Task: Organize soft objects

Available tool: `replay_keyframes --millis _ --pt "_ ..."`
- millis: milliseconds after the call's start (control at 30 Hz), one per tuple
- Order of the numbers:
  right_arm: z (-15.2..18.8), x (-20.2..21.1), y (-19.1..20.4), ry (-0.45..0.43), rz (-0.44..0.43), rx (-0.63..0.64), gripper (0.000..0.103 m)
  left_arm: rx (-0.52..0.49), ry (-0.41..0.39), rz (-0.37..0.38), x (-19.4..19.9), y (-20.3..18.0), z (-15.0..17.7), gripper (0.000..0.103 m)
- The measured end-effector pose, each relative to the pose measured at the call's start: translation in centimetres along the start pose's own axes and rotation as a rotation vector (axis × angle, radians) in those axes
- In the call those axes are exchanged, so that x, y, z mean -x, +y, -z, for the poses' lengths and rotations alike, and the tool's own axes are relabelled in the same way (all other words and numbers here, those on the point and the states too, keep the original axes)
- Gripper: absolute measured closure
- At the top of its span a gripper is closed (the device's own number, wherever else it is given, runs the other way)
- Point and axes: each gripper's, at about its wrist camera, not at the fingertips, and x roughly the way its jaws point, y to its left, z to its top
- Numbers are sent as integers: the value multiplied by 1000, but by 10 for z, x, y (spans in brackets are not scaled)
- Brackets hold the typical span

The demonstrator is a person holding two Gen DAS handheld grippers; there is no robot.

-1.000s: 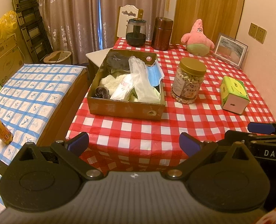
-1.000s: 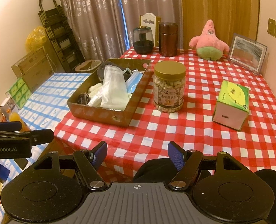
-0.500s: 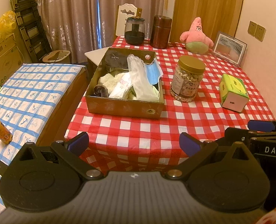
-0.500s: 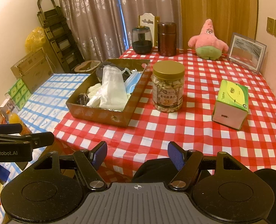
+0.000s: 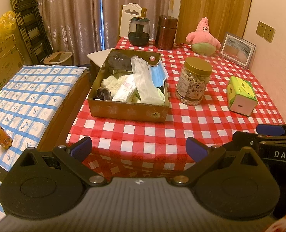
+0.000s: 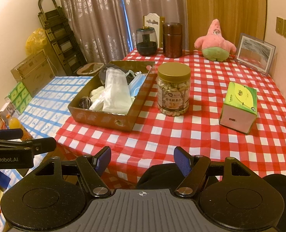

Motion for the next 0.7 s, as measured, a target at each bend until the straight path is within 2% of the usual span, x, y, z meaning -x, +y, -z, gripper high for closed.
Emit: replay_keyframes --millis 500,700 --pt "0 -1 -1 1 0 -3 32 -1 1 2 -1 -2 1 1" --pt "0 0 -1 1 0 -3 32 -8 -26 11 -1 -5 5 1"
